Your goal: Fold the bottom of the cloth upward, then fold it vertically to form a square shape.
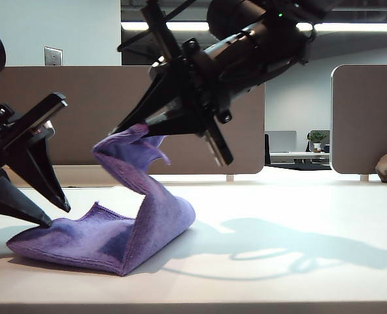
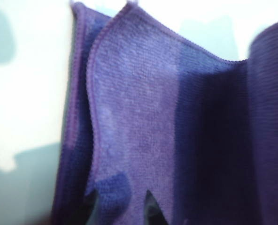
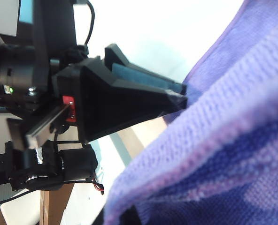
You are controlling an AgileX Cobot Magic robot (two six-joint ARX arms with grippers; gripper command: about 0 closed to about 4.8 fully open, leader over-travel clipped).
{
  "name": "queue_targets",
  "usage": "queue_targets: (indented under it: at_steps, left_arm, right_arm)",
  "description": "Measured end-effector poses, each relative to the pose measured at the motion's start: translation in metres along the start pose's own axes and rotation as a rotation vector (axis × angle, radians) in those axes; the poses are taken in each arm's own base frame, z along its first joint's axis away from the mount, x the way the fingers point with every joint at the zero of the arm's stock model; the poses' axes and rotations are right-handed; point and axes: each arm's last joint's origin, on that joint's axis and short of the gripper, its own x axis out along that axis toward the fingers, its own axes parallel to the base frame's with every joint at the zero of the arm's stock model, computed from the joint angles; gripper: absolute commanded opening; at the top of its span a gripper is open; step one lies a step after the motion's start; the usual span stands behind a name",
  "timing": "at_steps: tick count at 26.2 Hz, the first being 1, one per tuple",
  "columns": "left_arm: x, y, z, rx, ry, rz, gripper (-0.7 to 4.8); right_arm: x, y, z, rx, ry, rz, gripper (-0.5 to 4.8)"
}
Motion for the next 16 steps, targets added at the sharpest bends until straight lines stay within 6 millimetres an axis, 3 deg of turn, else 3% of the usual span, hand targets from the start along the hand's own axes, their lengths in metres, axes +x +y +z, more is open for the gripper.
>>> queue_targets:
  at_steps: [16]
  left_arm:
    - [-0.0064, -0.0019, 0.0023, -0.018, -0.060, 0.078, 1.39]
  right_arm:
    - [0.0014, 0.0043, 0.0027, 0.005, -0.019, 0.028, -0.01]
